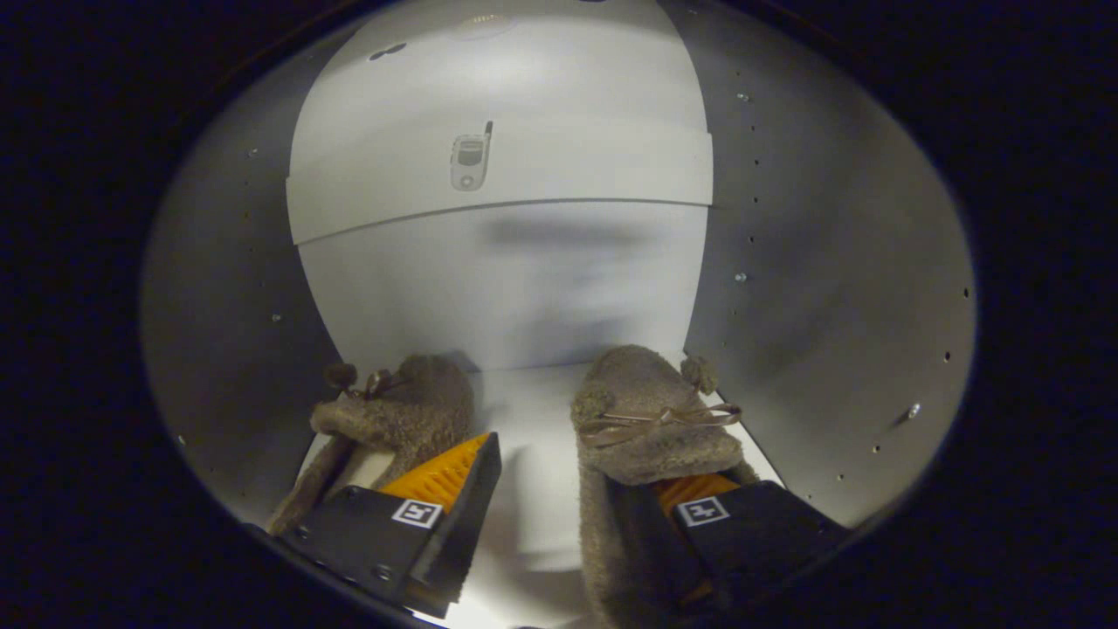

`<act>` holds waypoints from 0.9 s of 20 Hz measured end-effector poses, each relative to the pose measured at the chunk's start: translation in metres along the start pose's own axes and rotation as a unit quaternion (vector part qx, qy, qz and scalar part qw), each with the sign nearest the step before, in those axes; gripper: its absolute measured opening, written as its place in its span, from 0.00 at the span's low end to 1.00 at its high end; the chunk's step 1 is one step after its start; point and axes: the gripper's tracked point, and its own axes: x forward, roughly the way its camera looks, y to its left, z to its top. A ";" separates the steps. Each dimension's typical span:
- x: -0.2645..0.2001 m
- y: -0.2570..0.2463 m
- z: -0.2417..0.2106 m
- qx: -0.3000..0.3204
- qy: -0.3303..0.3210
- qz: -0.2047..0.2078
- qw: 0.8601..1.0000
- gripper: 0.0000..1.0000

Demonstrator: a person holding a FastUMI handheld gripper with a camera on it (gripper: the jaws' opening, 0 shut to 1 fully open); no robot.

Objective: Open the shoe cabinet door, grab the shoes and put them into the shoe cabinet, then close the shoe cabinet door.

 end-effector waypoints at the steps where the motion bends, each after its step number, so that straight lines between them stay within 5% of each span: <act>1: -0.002 -0.001 -0.001 0.001 0.000 -0.001 1.000 0.76; 5: -0.013 -0.007 -0.006 -0.005 0.005 -0.012 1.000 0.85; 18: -0.047 -0.014 -0.002 -0.010 -0.009 -0.015 1.000 0.85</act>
